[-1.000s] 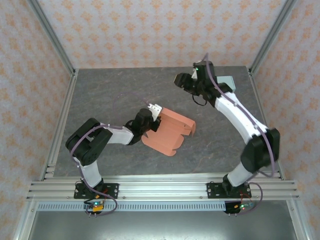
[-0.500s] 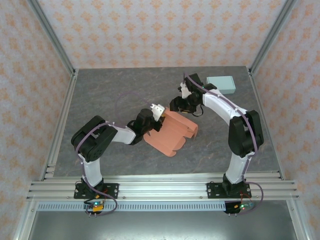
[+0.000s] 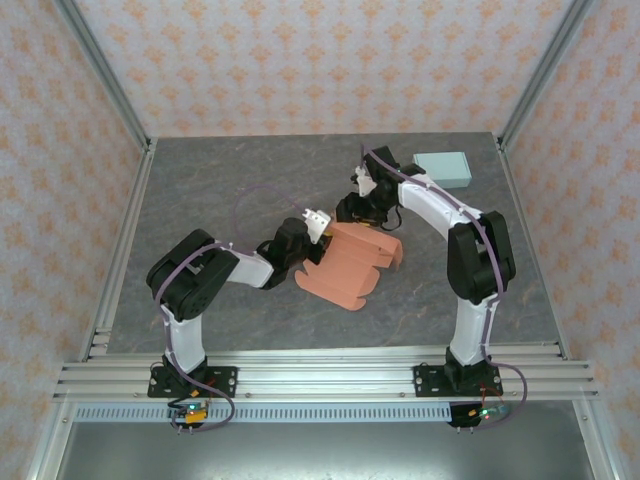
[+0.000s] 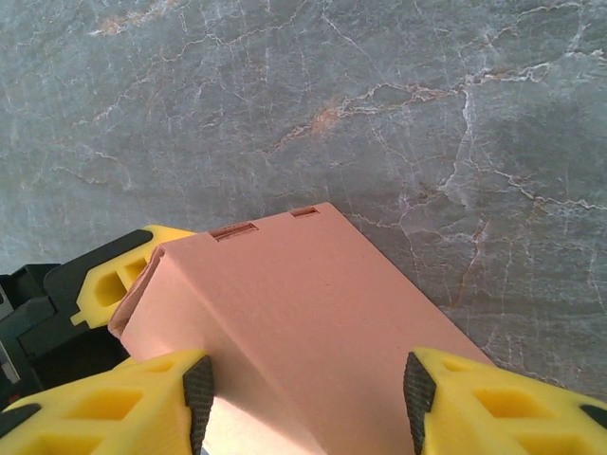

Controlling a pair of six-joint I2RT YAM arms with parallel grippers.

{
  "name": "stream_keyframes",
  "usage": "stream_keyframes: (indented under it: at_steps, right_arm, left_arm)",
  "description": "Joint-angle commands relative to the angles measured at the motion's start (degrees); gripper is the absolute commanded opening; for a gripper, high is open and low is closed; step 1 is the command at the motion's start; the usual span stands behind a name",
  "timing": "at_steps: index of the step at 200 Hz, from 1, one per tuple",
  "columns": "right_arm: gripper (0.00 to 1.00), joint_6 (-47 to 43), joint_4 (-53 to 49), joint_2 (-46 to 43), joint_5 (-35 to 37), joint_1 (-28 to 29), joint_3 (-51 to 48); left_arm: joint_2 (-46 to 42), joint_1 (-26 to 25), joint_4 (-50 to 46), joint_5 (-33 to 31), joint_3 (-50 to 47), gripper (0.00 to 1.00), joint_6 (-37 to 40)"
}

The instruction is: Fold the paper box

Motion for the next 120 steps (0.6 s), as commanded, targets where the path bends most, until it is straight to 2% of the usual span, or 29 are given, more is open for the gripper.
stream_keyframes:
  at_steps: [1,55,68,90,120]
  right_arm:
    - [0.56,-0.86,-2.68,1.78,1.26,0.30,-0.50]
    - [0.55,4.56,1.17,0.56,-7.11,1.02,-3.86]
    - [0.55,5.96,2.83,-0.47,-7.82,1.41,-5.34]
    - [0.56,7.32,7.74,-4.28,-6.11,0.99,-8.95]
    - [0.58,9.32,19.69,-12.74,-6.57,-1.71,-15.86]
  left_arm:
    - [0.59,-0.04,-2.85,-0.14,2.97,0.20,-0.75]
    - [3.94,-0.22,-7.08,-3.09,6.82,0.19,-3.34]
    - [4.46,-0.37,-6.87,-4.04,6.74,0.13,-3.31]
    - [4.28,-0.61,-7.39,-9.33,6.09,0.00,-3.20]
    - [3.13,-0.35,-2.76,-9.34,2.46,0.00,-2.47]
